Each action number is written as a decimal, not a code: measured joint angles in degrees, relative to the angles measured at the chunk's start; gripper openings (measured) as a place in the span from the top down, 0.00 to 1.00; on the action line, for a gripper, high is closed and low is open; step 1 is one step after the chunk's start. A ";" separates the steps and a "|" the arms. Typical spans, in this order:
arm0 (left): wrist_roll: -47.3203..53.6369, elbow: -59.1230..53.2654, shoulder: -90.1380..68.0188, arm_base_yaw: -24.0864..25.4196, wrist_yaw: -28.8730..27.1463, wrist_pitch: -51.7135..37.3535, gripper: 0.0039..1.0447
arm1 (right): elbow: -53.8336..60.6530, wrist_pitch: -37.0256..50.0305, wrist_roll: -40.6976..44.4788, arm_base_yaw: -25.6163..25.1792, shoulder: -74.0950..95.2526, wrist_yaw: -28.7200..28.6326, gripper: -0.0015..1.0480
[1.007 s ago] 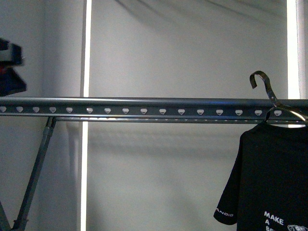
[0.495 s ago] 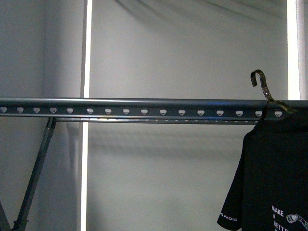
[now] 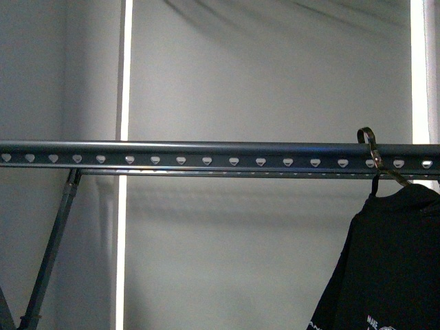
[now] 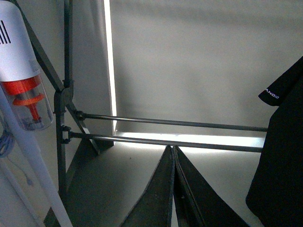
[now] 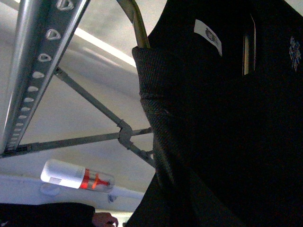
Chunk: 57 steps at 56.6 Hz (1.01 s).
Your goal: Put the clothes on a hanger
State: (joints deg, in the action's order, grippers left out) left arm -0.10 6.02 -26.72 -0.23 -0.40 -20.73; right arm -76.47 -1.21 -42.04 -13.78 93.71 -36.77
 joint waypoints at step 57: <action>0.00 -4.98 25.35 0.09 0.39 20.09 0.97 | 54.73 20.59 22.03 -7.87 -58.62 5.09 0.08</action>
State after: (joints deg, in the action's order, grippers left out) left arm -0.10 1.04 -1.37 -0.14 -0.01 -0.64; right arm -21.74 19.38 -20.01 -21.65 35.09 -31.68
